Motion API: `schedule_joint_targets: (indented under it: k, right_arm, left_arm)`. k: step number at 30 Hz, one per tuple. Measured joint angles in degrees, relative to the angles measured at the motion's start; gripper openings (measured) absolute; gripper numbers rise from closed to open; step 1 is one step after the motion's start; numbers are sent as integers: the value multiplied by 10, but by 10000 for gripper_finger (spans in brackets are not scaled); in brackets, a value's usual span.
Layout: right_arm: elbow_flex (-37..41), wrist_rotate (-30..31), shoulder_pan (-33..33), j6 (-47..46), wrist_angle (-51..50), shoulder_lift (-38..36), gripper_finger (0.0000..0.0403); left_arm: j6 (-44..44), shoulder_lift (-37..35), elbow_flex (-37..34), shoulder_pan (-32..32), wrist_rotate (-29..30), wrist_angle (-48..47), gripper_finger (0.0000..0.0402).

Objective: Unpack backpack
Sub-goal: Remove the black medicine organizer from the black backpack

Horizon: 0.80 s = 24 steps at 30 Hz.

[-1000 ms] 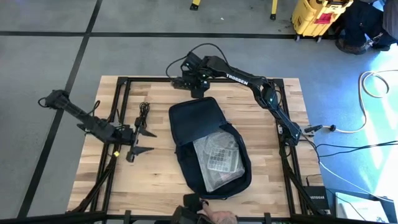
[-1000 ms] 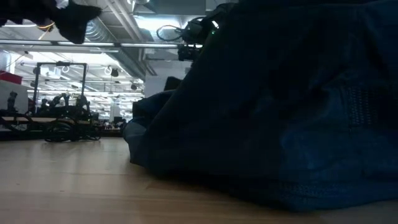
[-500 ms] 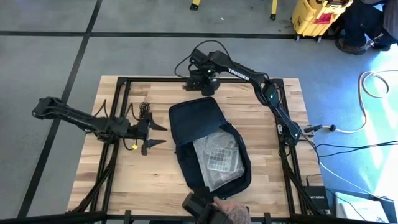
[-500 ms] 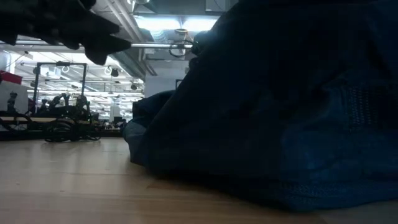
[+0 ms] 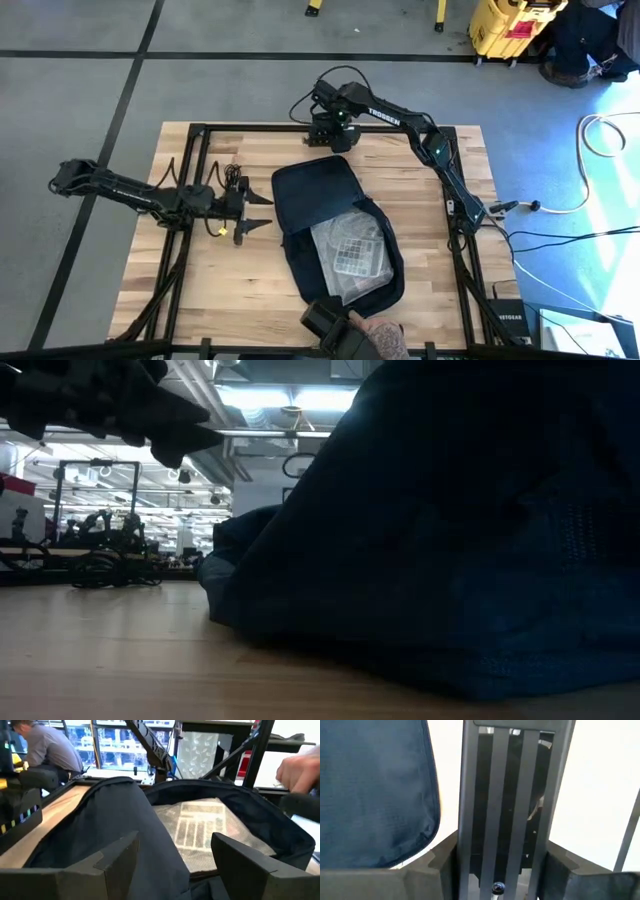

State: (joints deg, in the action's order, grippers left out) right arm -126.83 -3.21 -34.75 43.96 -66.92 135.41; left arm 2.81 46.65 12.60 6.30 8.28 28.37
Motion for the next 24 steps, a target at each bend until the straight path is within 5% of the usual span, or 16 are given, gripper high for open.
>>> schedule_joint_targets:
  k: [24]
  right_arm:
    - [31, -33, -9, -20, -23, -1, 170]
  left_arm:
    - [5, 0, 0, -8, -24, -8, 237]
